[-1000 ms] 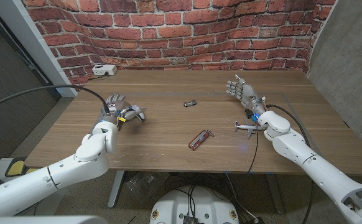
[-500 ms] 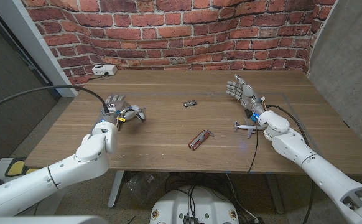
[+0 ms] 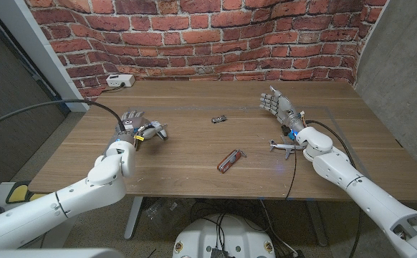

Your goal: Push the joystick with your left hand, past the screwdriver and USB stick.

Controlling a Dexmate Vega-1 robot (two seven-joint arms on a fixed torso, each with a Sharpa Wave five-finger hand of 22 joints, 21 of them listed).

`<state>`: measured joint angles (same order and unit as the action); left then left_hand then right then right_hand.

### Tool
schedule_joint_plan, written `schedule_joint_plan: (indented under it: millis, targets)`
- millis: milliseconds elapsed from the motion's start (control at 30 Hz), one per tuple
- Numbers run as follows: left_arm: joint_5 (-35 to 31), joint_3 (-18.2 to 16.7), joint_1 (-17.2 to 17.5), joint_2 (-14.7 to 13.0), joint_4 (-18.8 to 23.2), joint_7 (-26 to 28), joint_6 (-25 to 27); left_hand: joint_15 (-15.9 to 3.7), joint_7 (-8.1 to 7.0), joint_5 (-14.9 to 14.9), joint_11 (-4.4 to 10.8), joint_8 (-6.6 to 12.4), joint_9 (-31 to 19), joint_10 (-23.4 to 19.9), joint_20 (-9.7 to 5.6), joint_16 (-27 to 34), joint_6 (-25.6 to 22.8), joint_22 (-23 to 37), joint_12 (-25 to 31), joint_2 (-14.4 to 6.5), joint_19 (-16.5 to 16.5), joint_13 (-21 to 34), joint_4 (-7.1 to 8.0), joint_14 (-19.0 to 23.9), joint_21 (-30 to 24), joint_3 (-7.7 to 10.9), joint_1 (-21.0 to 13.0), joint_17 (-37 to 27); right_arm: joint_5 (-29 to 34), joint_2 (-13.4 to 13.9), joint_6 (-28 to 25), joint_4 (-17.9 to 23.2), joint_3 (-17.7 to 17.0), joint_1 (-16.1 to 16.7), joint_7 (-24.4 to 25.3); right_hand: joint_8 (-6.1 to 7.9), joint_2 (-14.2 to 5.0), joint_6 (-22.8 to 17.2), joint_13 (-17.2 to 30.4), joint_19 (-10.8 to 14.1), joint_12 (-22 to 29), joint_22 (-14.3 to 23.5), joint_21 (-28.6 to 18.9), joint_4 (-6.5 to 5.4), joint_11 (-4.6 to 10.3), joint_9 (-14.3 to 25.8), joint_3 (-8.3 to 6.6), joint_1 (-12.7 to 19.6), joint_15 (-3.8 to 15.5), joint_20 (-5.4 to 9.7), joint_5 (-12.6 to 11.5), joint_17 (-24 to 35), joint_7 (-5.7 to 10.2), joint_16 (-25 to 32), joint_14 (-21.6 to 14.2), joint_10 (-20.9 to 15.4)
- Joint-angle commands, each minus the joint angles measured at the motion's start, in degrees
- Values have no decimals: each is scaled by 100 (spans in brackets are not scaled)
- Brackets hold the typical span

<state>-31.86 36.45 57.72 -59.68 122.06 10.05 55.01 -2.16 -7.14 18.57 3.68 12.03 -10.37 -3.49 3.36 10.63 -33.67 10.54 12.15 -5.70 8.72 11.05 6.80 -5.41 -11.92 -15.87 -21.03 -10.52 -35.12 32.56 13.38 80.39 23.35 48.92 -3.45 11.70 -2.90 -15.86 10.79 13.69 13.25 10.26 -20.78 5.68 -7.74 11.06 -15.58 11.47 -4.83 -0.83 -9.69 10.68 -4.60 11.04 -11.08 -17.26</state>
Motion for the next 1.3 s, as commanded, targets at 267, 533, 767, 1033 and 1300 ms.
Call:
schedule_joint_plan:
  millis: [267, 533, 767, 1033, 1300]
  targets:
    - [14, 35, 39, 3, 44, 154, 46, -50, -25, 32, -7, 14, -21, -81, 42, 43, -113, 31, 39, -6, 18, 10, -4, 50, -19, -62, -82, -8, 11, -25, 59, -48, 0, -64, -59, -9, -56, -32, 20, 45, -8, 23, 31, 15, 9, 19, -25, -11, -12, 20, -42, 10, -10, -2, -53, -49]
    - [-23, 37, 79, -12, 100, 197, 94, -66, -12, 35, 5, 35, -21, -103, 41, 46, -202, 31, 45, -22, -18, 10, -6, 80, -35, -65, -97, -7, 7, -32, 5, -71, 28, -128, -104, -9, -57, -34, 20, 53, -8, 23, 40, 16, 15, 19, -25, -13, -16, 20, -42, 9, -10, -2, -55, -55]
    - [-17, 30, 70, -22, 85, 204, 107, -85, -3, 38, -13, 84, -22, -176, 37, 52, -387, 30, 68, -44, -47, 9, -10, 131, -46, -69, -124, -5, 26, -56, -5, -124, 57, -184, -129, -10, -58, -35, 20, 56, -7, 24, 47, 16, 17, 19, -24, -16, -13, 17, -42, 9, 0, -2, -58, -59]
    - [-53, 77, 5, 16, 31, 196, 93, -101, 4, 39, 3, 80, -22, -193, 43, 56, -409, 30, 71, -54, -51, 9, -13, 161, -47, -70, -138, -4, 21, -80, -6, -164, 58, -202, -120, -11, -59, -34, 20, 59, -7, 24, 57, 16, 14, 19, -23, -19, -14, 14, -42, 9, -7, -2, -60, -63]
    - [-62, 77, -6, 30, 12, 211, 101, -108, 9, 40, 12, 85, -22, -241, 41, 57, -467, 29, 84, -67, -54, 9, -15, 192, -47, -72, -156, -3, 8, -109, 9, -217, 58, -212, -124, -10, -61, -38, 20, 61, -8, 25, 67, 16, 23, 19, -23, -22, -13, 15, -42, 9, -5, -2, -65, -66]
